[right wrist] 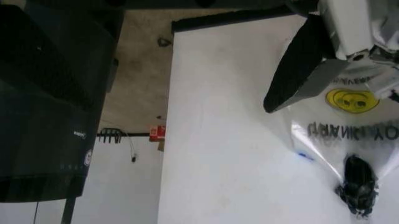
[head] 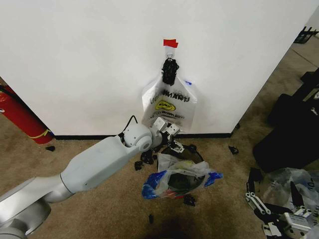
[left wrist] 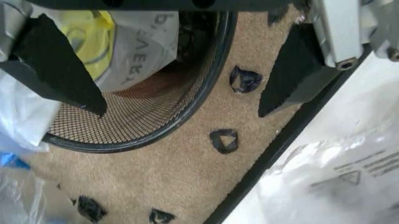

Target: Pick up the garbage bag from the wall and place it over the trash bin.

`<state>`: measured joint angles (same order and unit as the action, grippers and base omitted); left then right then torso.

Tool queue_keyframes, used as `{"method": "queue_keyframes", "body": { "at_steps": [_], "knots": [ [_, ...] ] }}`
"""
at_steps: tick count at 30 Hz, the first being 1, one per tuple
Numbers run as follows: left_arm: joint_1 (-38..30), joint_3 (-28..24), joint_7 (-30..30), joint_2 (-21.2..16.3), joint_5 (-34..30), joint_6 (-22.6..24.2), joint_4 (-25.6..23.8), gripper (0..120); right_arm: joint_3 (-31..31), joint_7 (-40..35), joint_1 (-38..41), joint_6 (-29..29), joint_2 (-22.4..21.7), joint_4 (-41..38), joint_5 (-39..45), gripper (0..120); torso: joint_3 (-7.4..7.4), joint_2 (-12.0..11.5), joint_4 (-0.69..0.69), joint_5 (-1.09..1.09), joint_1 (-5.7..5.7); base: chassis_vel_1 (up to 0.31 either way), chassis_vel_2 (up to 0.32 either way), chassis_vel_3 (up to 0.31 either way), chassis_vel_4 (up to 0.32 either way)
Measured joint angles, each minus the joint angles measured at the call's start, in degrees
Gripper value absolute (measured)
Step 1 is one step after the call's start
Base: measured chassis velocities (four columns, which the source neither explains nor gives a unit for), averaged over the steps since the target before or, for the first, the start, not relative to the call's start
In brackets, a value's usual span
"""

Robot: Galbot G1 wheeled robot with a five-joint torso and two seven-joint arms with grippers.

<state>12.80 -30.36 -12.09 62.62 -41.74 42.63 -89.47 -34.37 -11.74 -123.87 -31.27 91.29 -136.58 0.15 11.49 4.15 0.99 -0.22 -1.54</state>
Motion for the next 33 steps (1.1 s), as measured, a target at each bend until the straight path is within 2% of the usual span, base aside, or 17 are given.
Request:
{"method": "queue_keyframes", "body": {
  "at_steps": [2, 7, 8, 13, 16, 18, 21, 22, 27, 31, 33],
  "knots": [
    [-0.4, -0.3, -0.7, 0.8, 1.0, -0.2, 1.0, 94, 0.0, 0.1, 0.0, 0.0, 0.0, -0.1, 0.2, 100, 0.00, 0.0, 0.01, 0.00, 0.00, 0.000, 0.000, 0.000, 0.000],
    [-0.9, -0.8, -3.0, 2.8, 1.7, -0.2, 3.8, 75, -1.0, 0.4, 0.3, 1.1, -0.1, -0.5, 3.0, 100, 0.00, 0.0, 0.01, 0.01, 0.00, 0.000, 0.000, 0.000, 0.000],
    [-0.9, -0.8, -3.0, 2.8, 1.7, -0.2, 3.8, 75, -1.0, 0.4, 0.3, 1.1, -0.1, -0.5, 3.0, 100, 0.00, 0.0, 0.01, 0.01, 0.00, 0.000, 0.000, 0.000, 0.000],
    [-0.7, -1.6, -4.7, 3.7, 3.8, -0.2, 5.7, 53, -2.2, -0.7, 1.2, 3.3, 0.0, -1.1, 4.5, 100, 0.00, 0.0, -0.01, 0.00, 0.00, 0.000, 0.000, 0.000, 0.000],
    [-0.8, -1.9, -4.7, 4.1, 4.0, -0.3, 6.4, 48, -2.3, -0.8, 1.4, 3.6, 0.1, -1.3, 4.7, 100, -0.01, 0.0, 0.01, 0.00, 0.00, 0.000, 0.000, 0.000, 0.000],
    [-1.4, -2.5, -5.1, 4.3, 4.0, -0.4, 7.5, 35, -2.1, -0.9, 1.3, 3.6, 0.1, -1.7, 5.0, 100, -0.01, 0.0, 0.00, 0.00, 0.01, 0.000, 0.000, 0.000, 0.000],
    [-1.6, -2.8, -5.3, 4.2, 4.1, -0.4, 7.8, 32, -2.0, -1.0, 1.3, 3.6, 0.1, -1.7, 5.1, 100, -0.01, 0.0, 0.00, 0.00, 0.01, 0.000, 0.000, 0.000, 0.000],
    [-1.8, -3.0, -5.6, 4.2, 4.2, -0.5, 8.1, 24, -2.0, -1.1, 1.2, 3.6, 0.1, -1.8, 5.1, 100, -0.01, 0.0, 0.00, 0.00, 0.01, 0.000, 0.000, 0.000, 0.000],
    [-2.6, -4.4, -6.8, 4.3, 4.3, -0.6, 10.1, 6, -1.9, -1.6, 1.2, 3.5, 0.2, -1.9, 5.3, 100, -0.01, 0.0, 0.00, 0.00, 0.01, 0.000, 0.000, 0.000, 0.000],
    [-2.7, -5.1, -7.2, 3.5, 4.3, -0.6, 10.1, 2, -1.6, -1.7, 1.2, 3.5, 0.2, -1.9, 5.2, 100, -0.01, 0.0, 0.00, 0.00, 0.01, 0.000, 0.000, 0.000, 0.000],
    [-2.0, -4.6, -6.9, 2.7, 3.9, -0.6, 8.5, 2, -1.6, -1.7, 1.3, 3.5, 0.3, -1.9, 5.2, 100, -0.01, 0.0, 0.00, 0.00, 0.01, 0.000, 0.000, 0.000, 0.000]
  ]
}}
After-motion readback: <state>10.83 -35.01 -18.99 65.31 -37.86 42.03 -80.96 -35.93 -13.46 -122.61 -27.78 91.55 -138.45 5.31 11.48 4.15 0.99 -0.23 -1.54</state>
